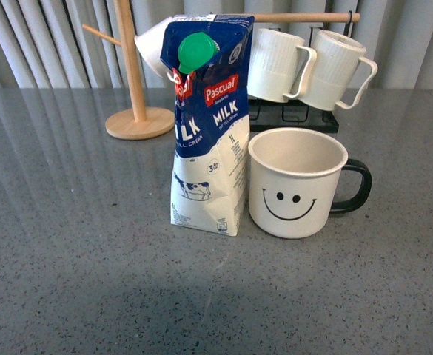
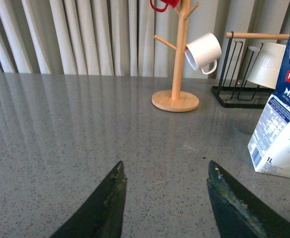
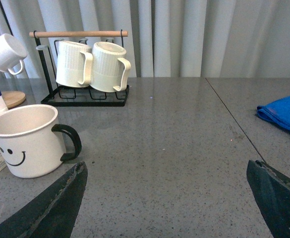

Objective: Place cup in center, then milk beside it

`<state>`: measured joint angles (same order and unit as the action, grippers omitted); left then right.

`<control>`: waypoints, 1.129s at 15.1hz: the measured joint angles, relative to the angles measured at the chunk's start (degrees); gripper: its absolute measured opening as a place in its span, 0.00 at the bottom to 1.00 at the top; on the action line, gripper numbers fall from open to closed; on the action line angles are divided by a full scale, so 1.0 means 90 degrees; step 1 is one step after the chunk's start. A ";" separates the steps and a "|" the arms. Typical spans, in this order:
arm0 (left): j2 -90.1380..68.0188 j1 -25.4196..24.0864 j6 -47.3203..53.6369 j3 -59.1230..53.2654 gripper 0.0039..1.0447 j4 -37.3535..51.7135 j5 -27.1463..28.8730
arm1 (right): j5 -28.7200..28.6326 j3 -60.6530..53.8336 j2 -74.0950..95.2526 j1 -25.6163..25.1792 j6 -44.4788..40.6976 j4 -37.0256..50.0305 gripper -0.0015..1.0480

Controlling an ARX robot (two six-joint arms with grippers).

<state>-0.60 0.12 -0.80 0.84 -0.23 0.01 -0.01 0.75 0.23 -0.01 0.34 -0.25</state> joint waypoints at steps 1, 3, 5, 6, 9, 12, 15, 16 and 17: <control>0.0002 0.0000 0.0000 0.0000 0.61 0.0000 0.0000 | 0.0000 0.0000 0.0000 0.0000 0.0000 0.0000 0.94; 0.0002 0.0000 0.0000 0.0000 0.86 0.0000 0.0000 | 0.0000 0.0000 0.0000 0.0000 0.0000 0.0000 0.94; 0.0002 0.0000 0.0005 0.0000 0.95 0.0000 0.0000 | 0.0000 0.0000 0.0000 0.0000 0.0000 0.0000 0.94; 0.0002 0.0000 0.0005 0.0000 0.94 0.0000 0.0000 | 0.0000 0.0000 0.0000 0.0000 0.0000 0.0000 0.94; 0.0002 0.0000 0.0005 0.0000 0.94 -0.0002 0.0000 | 0.0000 0.0000 0.0000 0.0000 0.0000 0.0000 0.94; 0.0002 0.0000 0.0005 0.0000 0.94 0.0000 0.0000 | 0.0000 0.0000 0.0000 0.0000 0.0000 0.0000 0.94; 0.0002 0.0000 0.0005 0.0000 0.94 0.0000 0.0000 | 0.0000 0.0000 0.0000 0.0000 0.0000 0.0000 0.94; 0.0002 0.0000 0.0005 0.0000 0.94 0.0000 0.0000 | 0.0000 0.0000 0.0000 0.0000 0.0000 0.0000 0.94; 0.0002 0.0000 0.0005 0.0000 0.94 0.0000 0.0000 | 0.0000 0.0000 0.0000 0.0000 0.0000 0.0000 0.94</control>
<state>-0.58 0.12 -0.75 0.84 -0.23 0.01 -0.01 0.75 0.23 -0.01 0.34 -0.25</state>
